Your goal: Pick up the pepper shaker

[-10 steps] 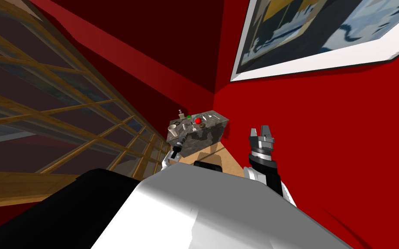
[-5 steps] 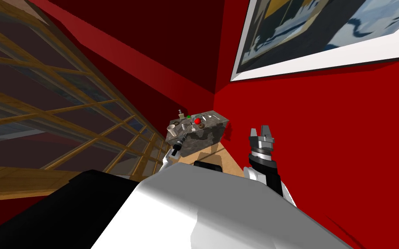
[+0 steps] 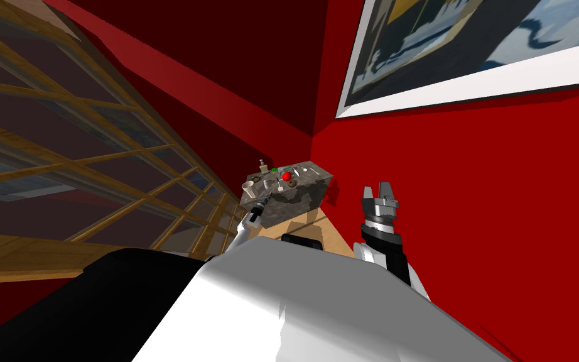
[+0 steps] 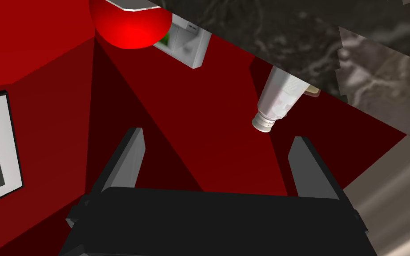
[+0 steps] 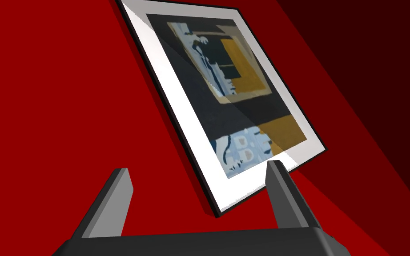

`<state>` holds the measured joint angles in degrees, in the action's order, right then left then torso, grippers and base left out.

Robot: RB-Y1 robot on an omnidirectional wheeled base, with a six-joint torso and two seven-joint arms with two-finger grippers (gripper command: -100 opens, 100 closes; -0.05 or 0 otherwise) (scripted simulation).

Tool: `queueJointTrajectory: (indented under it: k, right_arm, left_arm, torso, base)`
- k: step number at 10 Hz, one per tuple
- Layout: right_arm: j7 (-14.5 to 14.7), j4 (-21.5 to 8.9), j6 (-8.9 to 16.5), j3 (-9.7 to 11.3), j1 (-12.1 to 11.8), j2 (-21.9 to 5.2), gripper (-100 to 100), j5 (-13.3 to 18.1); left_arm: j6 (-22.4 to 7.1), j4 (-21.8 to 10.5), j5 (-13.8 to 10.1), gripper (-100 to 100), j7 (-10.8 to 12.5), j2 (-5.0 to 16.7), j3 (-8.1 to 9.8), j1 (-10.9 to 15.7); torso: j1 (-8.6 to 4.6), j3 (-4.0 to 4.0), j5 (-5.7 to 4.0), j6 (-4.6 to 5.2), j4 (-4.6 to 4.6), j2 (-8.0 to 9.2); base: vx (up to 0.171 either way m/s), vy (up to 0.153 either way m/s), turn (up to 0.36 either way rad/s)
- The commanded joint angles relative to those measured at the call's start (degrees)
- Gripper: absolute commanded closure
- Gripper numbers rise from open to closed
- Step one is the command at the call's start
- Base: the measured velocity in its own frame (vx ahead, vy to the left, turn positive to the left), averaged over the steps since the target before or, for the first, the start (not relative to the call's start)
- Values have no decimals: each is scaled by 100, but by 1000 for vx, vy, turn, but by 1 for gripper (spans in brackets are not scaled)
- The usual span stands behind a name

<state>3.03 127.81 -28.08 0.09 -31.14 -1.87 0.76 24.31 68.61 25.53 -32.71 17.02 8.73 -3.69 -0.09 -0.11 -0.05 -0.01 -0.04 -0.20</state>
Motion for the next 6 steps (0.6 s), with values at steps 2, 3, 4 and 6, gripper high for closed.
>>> queueJointTrajectory:
  k: [2, 3, 4, 6]
  right_arm:
    - [0, 0, 0, 0, 0, 0, 0, 0]
    - [0, 0, 0, 0, 0, 0, 0, 0]
    - [0, 0, 0, 0, 0, 0, 0, 0]
    - [0, 0, 0, 0, 0, 0, 0, 0]
  left_arm:
    - [-64, -415, 85, -100, -136, 97, 72, 274]
    - [-88, -620, 128, -100, -202, 173, 119, 459]
    - [-88, -662, 128, -100, -202, 173, 119, 459]
    - [-110, -884, 167, -100, -264, 248, 163, 636]
  torso:
    - [-1, 0, 0, 0, -1, 1]
    - [0, 0, 0, 0, 0, 0]
    - [0, -1, -1, -1, -1, -2]
    - [4, -1, 1, 0, -1, -1]
  base:
    - [36, -40, 38]
    - [45, -43, 75]
    - [36, -28, 33]
    - [34, -21, 27]
